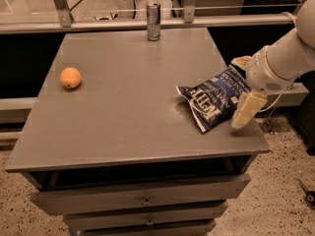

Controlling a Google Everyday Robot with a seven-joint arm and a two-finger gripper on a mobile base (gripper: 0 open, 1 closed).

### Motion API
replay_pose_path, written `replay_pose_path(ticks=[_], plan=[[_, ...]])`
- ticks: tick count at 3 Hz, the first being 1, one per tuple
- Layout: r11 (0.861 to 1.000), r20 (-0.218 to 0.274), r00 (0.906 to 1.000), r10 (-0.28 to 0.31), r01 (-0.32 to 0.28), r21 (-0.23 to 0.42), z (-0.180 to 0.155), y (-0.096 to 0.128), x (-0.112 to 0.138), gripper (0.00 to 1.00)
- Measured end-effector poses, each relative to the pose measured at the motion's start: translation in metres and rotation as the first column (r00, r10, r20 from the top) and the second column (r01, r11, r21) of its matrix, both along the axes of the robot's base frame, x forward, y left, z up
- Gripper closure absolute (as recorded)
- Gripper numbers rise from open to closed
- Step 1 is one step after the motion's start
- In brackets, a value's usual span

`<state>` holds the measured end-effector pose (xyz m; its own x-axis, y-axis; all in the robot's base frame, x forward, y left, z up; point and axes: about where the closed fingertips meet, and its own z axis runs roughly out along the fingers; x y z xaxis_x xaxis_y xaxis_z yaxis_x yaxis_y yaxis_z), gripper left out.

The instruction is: Pick blue chip bag

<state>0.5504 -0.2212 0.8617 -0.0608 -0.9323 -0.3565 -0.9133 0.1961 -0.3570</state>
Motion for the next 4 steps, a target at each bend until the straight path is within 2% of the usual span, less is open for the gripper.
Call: replay_pose_path(ticks=[1, 2, 3, 4], plan=[[1.000, 0.016, 0.9998, -0.006, 0.006, 0.007, -0.009, -0.002, 0.014, 0.13], [1.000, 0.028, 0.9995, -0.012, 0.012, 0.024, -0.010, -0.003, 0.019, 0.36], [0.999, 0.043, 0.9991, 0.002, -0.004, 0.053, 0.000, 0.006, 0.017, 0.59], [0.993, 0.063, 0.9968, 0.049, -0.055, 0.101, 0.017, 0.031, 0.008, 0.83]])
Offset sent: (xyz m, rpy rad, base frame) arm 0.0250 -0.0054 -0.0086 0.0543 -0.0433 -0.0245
